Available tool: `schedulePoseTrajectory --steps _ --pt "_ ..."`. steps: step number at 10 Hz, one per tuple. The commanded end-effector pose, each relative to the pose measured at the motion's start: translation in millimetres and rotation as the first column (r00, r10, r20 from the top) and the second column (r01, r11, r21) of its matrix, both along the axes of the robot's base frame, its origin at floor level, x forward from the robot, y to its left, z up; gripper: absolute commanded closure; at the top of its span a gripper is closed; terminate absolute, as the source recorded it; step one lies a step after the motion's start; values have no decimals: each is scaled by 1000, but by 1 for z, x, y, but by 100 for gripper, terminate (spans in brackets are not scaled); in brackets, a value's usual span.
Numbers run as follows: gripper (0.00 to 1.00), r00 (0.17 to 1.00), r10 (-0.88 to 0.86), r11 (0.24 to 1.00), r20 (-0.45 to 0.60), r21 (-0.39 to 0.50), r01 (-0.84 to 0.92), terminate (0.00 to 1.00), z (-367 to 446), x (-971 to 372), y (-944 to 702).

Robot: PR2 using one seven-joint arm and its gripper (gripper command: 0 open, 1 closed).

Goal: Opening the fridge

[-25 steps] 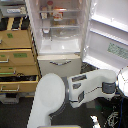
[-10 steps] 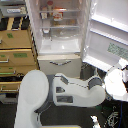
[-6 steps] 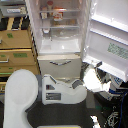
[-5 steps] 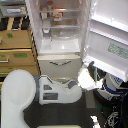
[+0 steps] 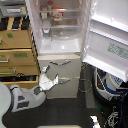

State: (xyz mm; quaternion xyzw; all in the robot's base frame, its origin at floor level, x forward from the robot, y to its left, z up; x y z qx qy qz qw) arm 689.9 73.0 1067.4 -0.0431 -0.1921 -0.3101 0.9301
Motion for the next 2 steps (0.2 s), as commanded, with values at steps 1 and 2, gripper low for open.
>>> schedulePoseTrajectory --steps 1,2 --pt "0 998 30 1000 -51 -7 -30 0 -140 -183 315" --pt "0 998 34 999 -58 -3 -34 100 -140 -186 313"
